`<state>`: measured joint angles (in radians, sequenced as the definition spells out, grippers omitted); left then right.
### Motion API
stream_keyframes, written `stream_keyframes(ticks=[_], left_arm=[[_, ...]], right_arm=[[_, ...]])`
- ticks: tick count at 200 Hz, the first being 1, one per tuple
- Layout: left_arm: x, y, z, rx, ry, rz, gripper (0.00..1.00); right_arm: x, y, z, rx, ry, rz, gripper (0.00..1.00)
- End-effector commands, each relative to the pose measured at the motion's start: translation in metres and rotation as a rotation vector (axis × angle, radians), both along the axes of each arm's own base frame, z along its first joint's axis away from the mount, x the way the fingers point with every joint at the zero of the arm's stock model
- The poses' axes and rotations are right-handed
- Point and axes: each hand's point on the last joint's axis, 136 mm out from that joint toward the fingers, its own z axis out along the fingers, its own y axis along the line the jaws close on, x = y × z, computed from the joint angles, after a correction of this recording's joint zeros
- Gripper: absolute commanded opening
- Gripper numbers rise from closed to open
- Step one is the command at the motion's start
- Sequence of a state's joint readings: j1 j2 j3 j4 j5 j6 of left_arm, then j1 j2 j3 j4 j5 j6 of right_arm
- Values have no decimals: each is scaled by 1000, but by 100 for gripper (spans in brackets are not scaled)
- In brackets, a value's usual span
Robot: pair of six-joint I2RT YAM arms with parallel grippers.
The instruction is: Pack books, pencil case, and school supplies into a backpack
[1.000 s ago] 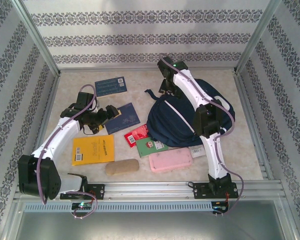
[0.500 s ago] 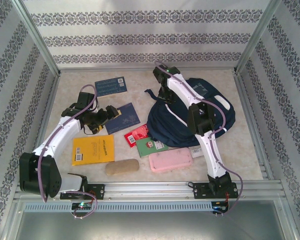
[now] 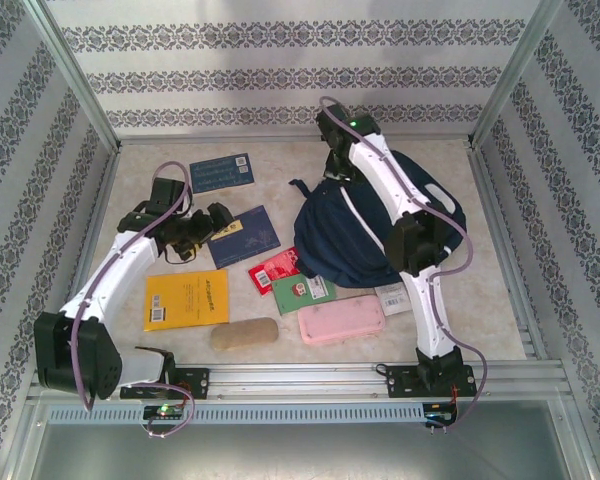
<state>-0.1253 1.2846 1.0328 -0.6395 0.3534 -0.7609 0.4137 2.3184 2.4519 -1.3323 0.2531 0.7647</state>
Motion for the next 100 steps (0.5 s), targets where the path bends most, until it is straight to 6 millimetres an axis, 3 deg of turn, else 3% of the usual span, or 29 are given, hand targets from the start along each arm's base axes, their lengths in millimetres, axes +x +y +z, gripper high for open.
stream_keyframes(ticks=[1,32,59,72,100], left_arm=[[-6,3,25,26,-44,13,100],[-9,6,42,21,-82,30,100],[-13,8,51,32,-104,36,100],[-14,10,54,40,-114,40,100],[-18,11,59,52,-164,17,100]], right_arm=[[1,-15,94,-120,-229,107,0],[-14,-6,141,-233,-332,245,0],[-32,21,171,-336,-425,431,0],[-43,36,173,-336,-449,527,0],[-75,68,144,-178,-472,778,0]])
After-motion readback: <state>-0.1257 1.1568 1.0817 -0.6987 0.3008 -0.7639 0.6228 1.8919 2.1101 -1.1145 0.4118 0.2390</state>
